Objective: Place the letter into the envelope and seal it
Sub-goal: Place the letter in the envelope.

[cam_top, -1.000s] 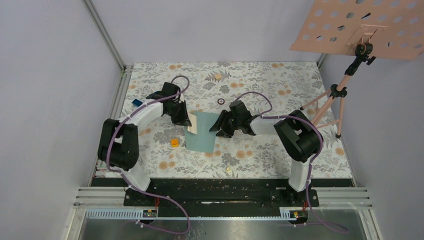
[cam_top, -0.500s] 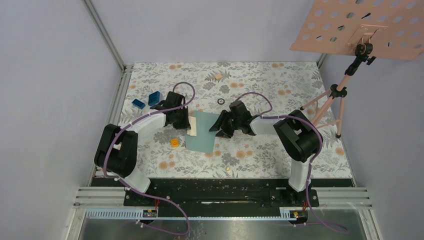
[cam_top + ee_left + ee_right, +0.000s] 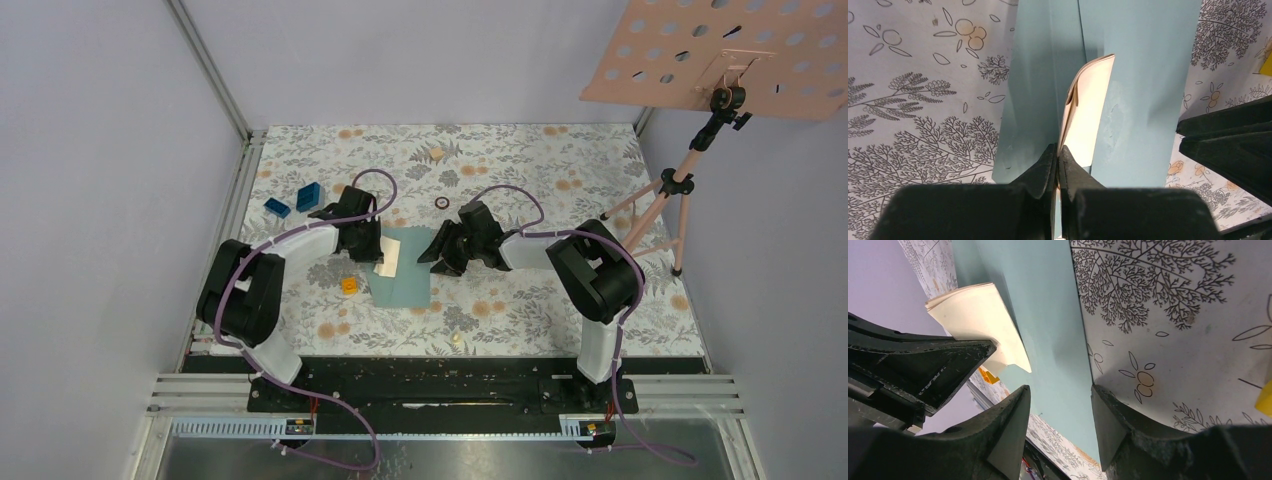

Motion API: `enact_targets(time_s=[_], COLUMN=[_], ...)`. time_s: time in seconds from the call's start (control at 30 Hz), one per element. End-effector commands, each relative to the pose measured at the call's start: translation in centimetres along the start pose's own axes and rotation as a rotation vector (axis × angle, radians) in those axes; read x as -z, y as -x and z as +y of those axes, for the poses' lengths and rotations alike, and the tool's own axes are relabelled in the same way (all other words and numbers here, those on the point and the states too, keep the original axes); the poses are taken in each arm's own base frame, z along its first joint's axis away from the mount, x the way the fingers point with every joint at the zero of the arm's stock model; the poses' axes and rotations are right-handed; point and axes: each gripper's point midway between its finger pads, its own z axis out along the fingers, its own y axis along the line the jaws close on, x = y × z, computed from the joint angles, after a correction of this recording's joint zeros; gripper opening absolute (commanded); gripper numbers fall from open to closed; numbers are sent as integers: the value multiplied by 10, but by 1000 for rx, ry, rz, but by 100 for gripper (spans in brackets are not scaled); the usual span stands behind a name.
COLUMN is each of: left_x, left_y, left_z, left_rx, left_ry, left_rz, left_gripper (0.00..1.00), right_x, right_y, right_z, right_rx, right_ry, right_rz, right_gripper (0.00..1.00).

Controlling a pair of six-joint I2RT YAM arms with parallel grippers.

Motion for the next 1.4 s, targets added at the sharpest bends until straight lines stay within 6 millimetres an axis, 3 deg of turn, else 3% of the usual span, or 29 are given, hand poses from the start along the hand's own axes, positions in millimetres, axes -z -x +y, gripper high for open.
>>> enact_targets(time_s=[0.0,0.2,0.57,0.77,1.07,1.37], left_x=[1,-1,30,40,25,16], left_y=[-1,-11,11,13,-3,-12], left_z=[-16,-17,-8,-12,14,1], left_rx=[42,97,164,191,150,111], left_ry=[-58,-60,-48,-60,53,1], left_rz=[35,79,-44,-70,-66,-21], left_gripper=[0,0,0,0,0,0], right_x=[-8,-8,-8,-9,-9,-10], right_y=[-12,-14,-16,-16,-16,-15], right_z=[-20,-22,-24,-26,-25,-24], right_rx=[-6,-10,-19,-23,-26,-26], right_ry=[-64,-59,-56,-57,-56,-55], right_rz=[30,30,29,28,26,29], right_gripper=[56,56,56,56,56,56])
